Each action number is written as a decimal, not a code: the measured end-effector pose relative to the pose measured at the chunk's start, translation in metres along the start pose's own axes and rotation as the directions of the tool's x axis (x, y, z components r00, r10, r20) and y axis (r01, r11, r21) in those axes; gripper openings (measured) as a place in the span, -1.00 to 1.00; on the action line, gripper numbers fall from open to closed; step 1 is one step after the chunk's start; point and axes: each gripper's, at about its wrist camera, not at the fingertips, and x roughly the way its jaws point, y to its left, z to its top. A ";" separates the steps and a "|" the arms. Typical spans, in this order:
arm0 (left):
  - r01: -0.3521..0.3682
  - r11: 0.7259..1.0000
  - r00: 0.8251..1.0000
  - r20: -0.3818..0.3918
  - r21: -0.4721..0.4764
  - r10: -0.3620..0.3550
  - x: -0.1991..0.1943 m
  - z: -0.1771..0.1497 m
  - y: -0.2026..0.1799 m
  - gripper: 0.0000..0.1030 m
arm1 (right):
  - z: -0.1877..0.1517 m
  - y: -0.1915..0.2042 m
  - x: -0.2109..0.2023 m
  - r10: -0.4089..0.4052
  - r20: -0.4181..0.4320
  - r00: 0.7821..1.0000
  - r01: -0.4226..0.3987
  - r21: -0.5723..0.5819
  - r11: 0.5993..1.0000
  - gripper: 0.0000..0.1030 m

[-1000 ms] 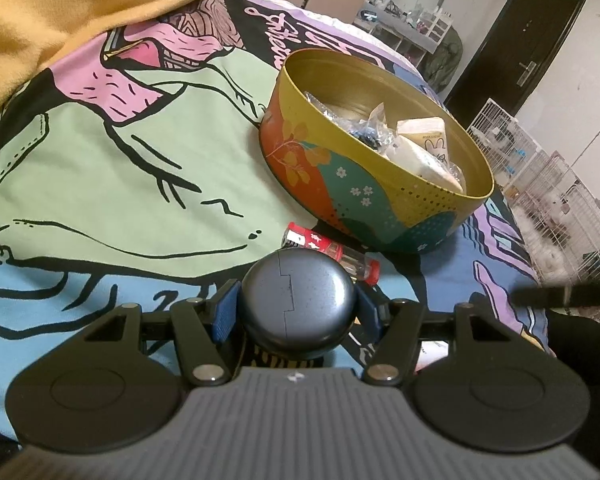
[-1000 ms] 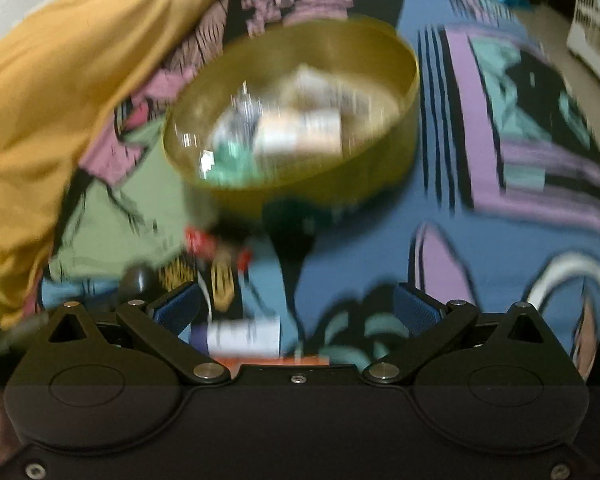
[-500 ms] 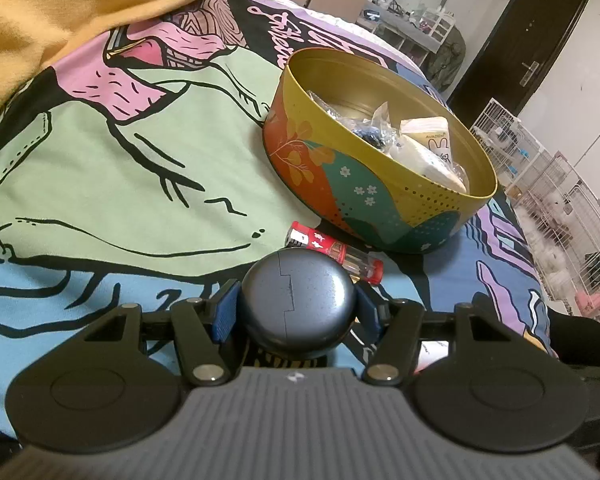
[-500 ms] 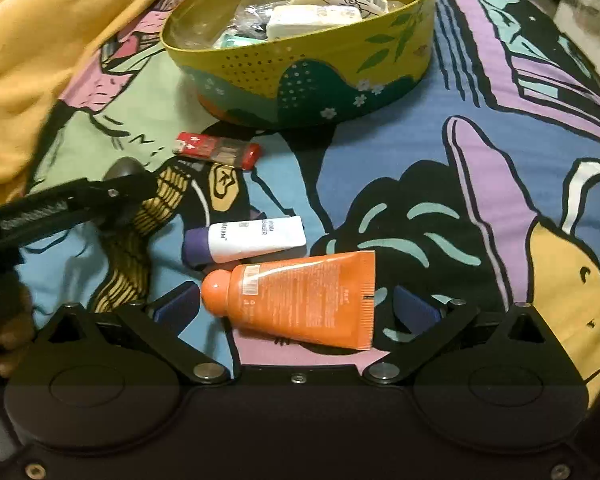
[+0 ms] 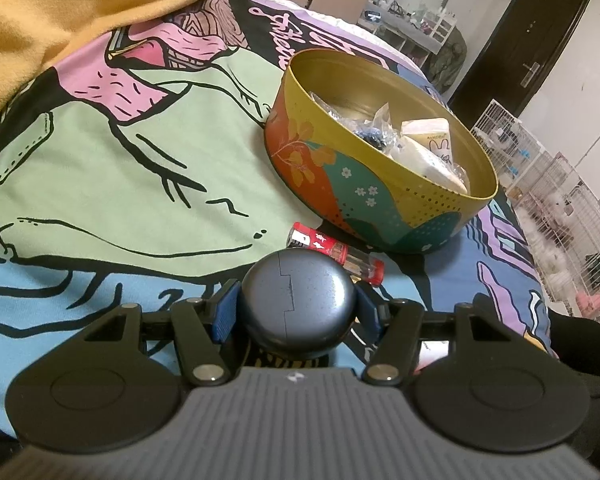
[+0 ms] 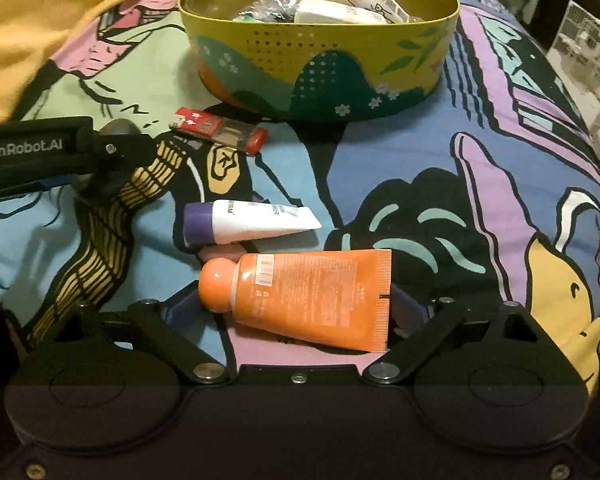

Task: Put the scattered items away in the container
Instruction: 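Grasp the orange tube with the right tool while the left holds the earbud case, then carry the earbud case over the tin and open the left tool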

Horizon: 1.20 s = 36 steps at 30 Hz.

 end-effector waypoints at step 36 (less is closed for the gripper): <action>-0.090 0.993 0.995 -0.027 0.073 0.092 -0.005 0.001 -0.020 0.23 | 0.047 -0.128 -0.027 0.186 0.197 0.963 -0.197 0.037 0.980 0.84</action>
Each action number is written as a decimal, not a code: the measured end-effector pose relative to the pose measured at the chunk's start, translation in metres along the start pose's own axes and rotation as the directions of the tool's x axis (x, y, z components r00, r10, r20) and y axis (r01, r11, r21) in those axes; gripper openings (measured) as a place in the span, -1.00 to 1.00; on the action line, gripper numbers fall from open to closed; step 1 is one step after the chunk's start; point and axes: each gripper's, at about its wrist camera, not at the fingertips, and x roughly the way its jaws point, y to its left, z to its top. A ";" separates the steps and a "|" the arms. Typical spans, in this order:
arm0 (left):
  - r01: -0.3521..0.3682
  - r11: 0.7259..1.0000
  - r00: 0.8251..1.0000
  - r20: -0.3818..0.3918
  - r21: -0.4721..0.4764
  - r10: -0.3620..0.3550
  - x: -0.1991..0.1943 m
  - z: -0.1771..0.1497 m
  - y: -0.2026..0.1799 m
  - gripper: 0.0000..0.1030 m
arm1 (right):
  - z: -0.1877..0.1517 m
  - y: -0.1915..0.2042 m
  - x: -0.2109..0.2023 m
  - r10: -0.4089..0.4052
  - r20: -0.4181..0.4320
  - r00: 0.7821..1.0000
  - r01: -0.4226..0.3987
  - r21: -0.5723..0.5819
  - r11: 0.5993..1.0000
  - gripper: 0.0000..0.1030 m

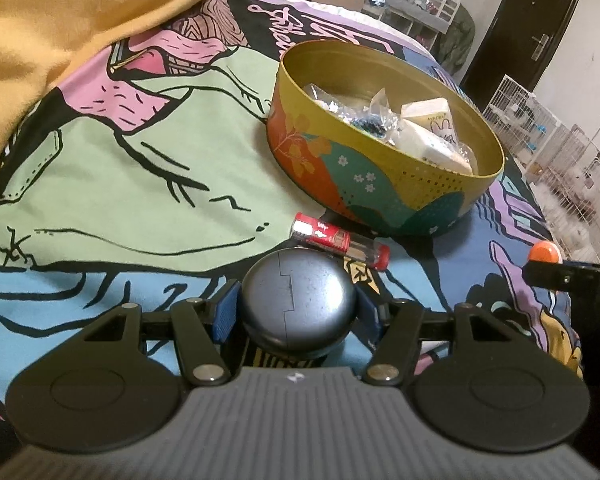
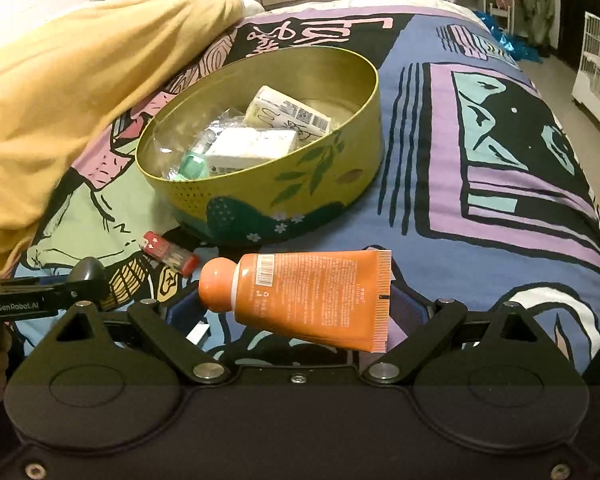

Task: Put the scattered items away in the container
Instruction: 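Carry the earbud case over the tin and open the left tool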

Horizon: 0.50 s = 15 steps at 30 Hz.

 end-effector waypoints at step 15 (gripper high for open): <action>0.019 0.992 0.993 0.115 0.126 -0.034 -0.014 0.074 -0.047 0.23 | 0.002 -0.007 -0.001 0.032 0.004 0.999 -0.032 0.067 0.997 0.85</action>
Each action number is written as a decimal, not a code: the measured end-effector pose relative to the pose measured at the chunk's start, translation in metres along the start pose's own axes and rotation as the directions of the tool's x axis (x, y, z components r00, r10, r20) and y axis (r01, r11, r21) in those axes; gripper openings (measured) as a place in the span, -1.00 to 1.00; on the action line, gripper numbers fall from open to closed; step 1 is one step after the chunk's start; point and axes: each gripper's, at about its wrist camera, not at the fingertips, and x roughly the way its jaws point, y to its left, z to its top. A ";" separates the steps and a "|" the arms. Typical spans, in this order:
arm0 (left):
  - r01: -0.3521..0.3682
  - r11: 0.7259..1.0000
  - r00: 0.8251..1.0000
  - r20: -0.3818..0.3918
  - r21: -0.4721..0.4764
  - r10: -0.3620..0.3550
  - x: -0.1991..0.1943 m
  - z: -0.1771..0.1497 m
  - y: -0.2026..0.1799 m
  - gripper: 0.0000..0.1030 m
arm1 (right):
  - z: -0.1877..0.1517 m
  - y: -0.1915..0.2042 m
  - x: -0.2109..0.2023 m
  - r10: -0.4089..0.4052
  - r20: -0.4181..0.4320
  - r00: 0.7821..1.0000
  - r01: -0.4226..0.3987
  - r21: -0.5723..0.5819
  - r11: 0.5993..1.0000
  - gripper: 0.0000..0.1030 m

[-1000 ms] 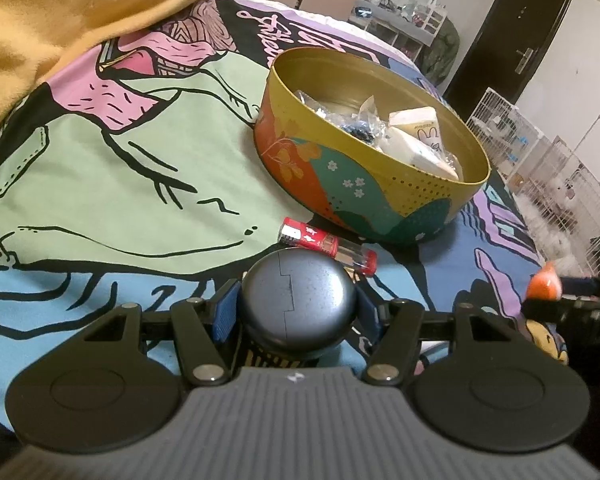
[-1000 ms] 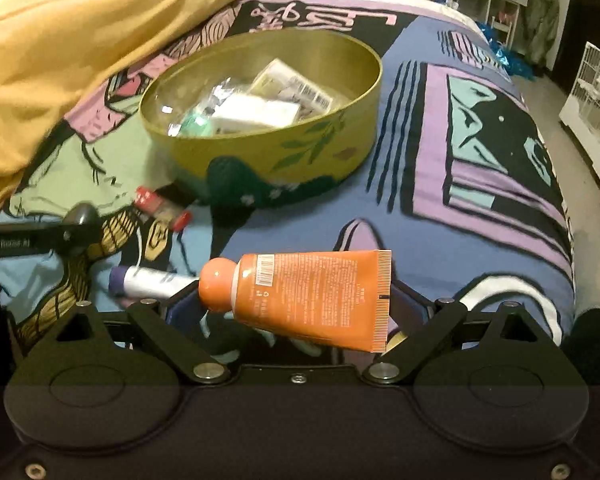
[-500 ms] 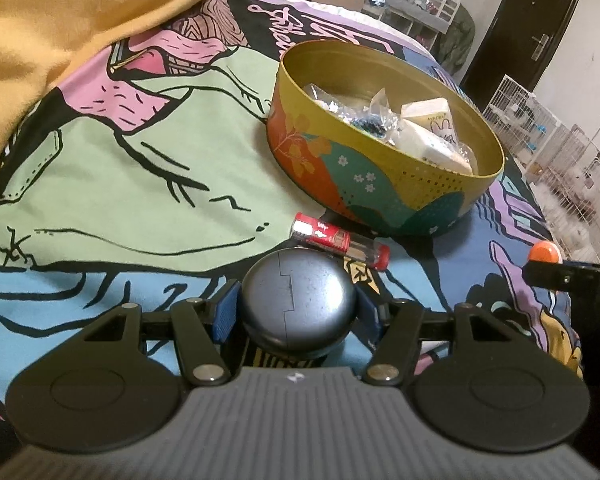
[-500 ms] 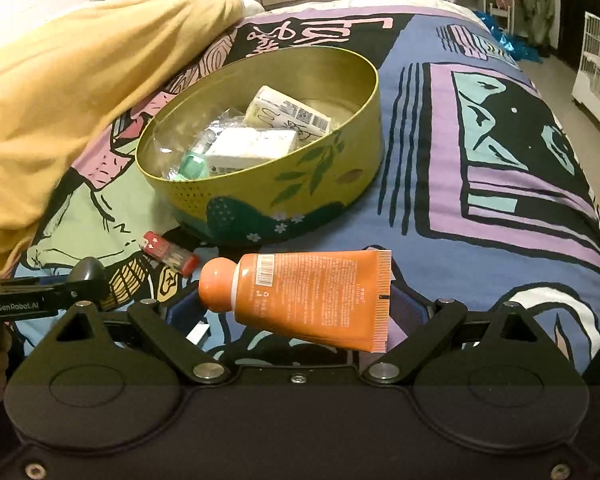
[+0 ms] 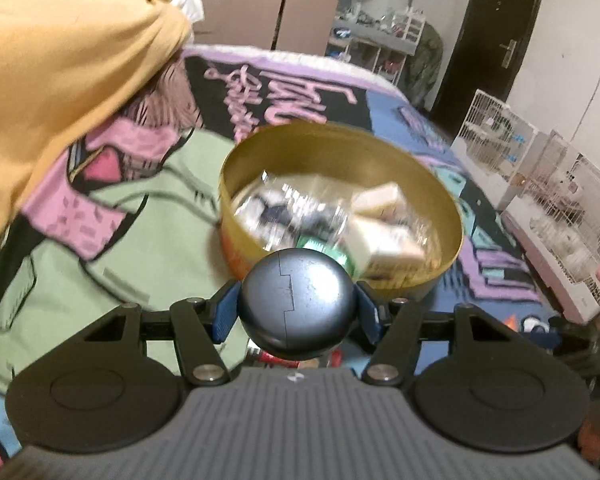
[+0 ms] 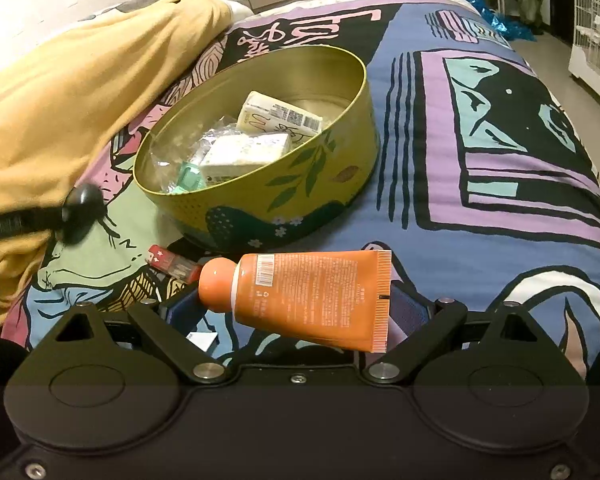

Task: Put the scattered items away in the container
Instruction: 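Carry the earbud case over the tin and open the left tool, then grasp the red lighter with the left tool while the right holds the orange tube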

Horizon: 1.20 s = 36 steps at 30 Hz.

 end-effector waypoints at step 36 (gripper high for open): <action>-0.089 0.977 0.987 -0.113 0.195 0.112 0.045 0.006 -0.004 0.90 | 0.006 -0.015 -0.003 0.000 0.022 1.000 -0.003 0.096 0.995 0.85</action>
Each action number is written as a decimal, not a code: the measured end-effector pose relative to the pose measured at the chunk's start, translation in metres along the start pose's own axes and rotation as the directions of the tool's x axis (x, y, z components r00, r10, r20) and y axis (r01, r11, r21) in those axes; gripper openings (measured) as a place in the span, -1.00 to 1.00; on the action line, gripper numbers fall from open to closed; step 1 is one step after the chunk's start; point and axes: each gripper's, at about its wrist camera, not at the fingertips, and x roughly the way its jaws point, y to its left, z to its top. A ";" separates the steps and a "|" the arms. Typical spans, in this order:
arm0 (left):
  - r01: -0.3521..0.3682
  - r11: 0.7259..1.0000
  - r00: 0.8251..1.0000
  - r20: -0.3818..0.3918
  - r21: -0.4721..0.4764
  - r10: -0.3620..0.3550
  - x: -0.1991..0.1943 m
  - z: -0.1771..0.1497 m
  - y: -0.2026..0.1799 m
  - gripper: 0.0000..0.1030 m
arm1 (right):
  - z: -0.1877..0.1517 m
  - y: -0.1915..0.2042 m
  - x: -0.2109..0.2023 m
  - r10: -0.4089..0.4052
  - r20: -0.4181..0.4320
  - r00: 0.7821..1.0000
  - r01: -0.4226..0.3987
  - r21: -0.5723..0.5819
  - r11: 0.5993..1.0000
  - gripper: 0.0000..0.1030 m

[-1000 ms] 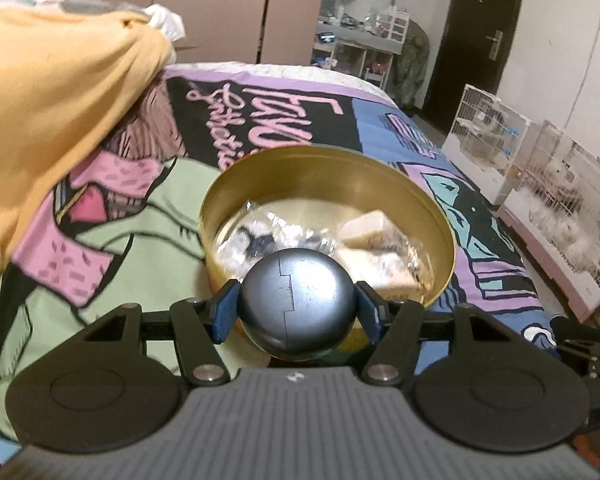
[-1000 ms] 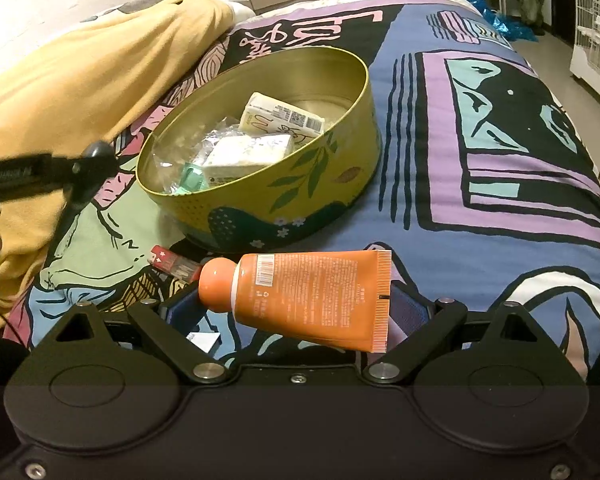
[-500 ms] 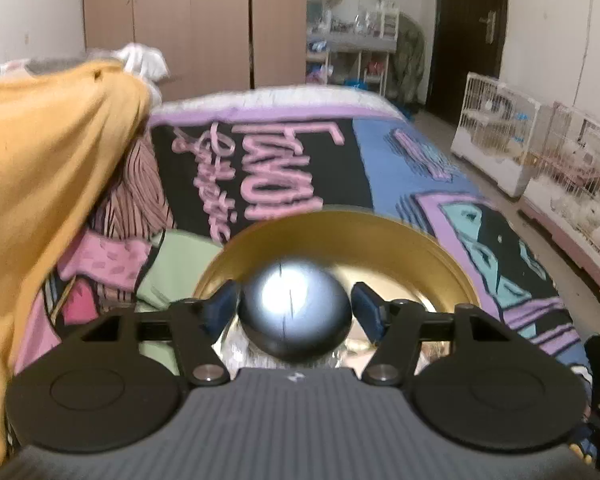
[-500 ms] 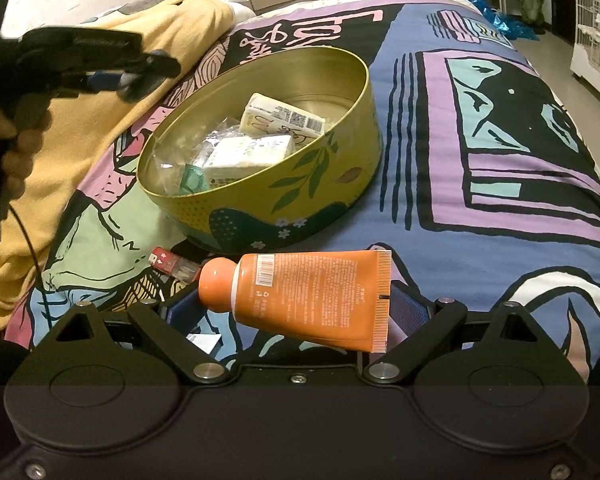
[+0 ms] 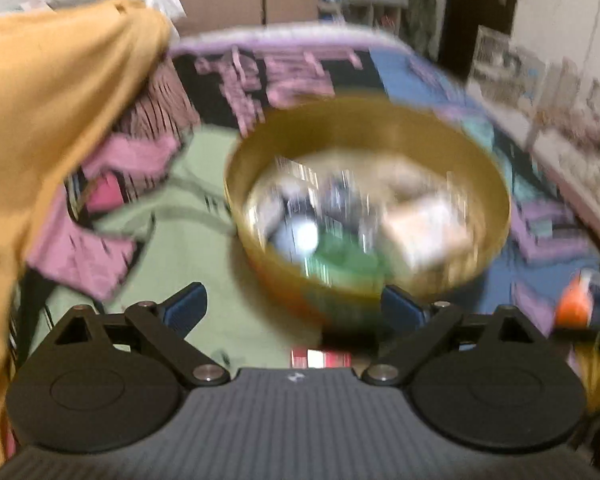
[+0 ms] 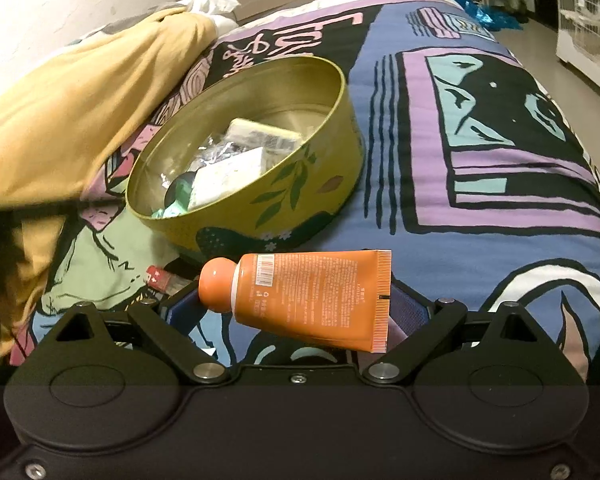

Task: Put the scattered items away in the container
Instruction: 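Grasp the red lighter with the left tool while the right holds the orange tube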

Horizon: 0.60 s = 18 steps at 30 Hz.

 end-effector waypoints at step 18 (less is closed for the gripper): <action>0.055 0.997 0.990 -0.129 0.056 -0.047 0.070 -0.044 -0.036 0.79 | 0.000 -0.004 0.003 -0.005 -0.008 1.000 0.005 0.024 1.000 0.85</action>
